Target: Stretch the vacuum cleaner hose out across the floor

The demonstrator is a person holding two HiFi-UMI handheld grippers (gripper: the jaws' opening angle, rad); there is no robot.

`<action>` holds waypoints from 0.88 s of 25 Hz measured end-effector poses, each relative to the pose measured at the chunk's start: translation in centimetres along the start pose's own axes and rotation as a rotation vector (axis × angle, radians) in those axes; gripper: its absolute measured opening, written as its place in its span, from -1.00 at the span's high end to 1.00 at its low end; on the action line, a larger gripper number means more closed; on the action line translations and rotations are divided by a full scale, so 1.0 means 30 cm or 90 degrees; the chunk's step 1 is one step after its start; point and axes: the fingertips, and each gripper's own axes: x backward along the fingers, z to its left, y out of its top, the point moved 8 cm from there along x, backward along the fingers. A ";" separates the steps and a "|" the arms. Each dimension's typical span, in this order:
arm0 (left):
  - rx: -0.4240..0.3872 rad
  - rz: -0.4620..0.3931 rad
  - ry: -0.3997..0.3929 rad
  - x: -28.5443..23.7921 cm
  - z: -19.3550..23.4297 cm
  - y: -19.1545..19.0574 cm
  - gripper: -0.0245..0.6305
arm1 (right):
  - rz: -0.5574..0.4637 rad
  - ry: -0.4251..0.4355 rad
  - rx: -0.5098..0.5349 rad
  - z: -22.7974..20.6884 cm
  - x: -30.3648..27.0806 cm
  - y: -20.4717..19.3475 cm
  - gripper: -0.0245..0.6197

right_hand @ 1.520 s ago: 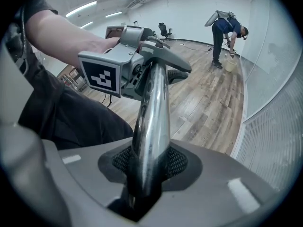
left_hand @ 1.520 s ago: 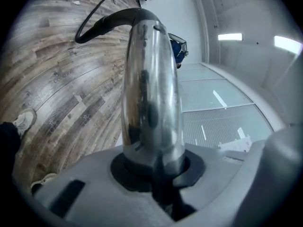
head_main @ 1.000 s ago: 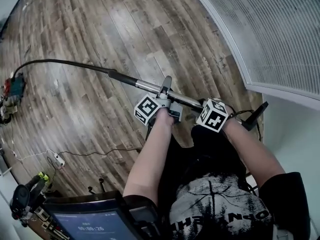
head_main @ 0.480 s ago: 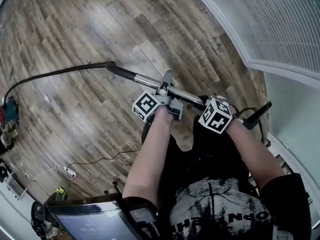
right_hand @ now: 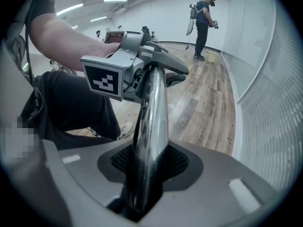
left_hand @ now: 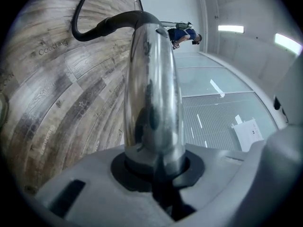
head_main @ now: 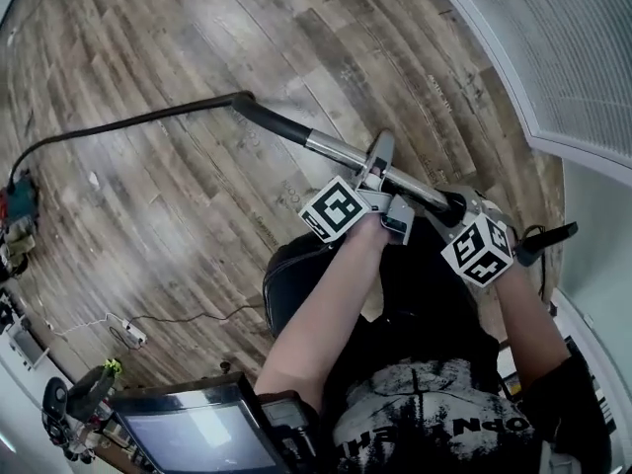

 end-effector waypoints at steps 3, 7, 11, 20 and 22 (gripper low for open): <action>-0.035 -0.018 -0.012 -0.045 0.126 -0.018 0.77 | -0.028 -0.004 0.015 -0.044 -0.142 -0.087 0.47; -0.055 0.000 -0.007 -0.114 0.275 -0.060 0.77 | -0.043 0.009 -0.007 -0.080 -0.282 -0.206 0.48; -0.077 0.029 -0.017 -0.220 0.387 -0.097 0.76 | -0.066 0.023 -0.029 -0.158 -0.391 -0.308 0.48; -0.108 0.058 -0.033 -0.298 0.493 -0.180 0.45 | -0.117 0.029 -0.043 -0.316 -0.489 -0.479 0.47; -0.110 0.069 -0.014 -0.284 0.511 -0.201 0.40 | -0.120 0.026 -0.038 -0.341 -0.505 -0.503 0.47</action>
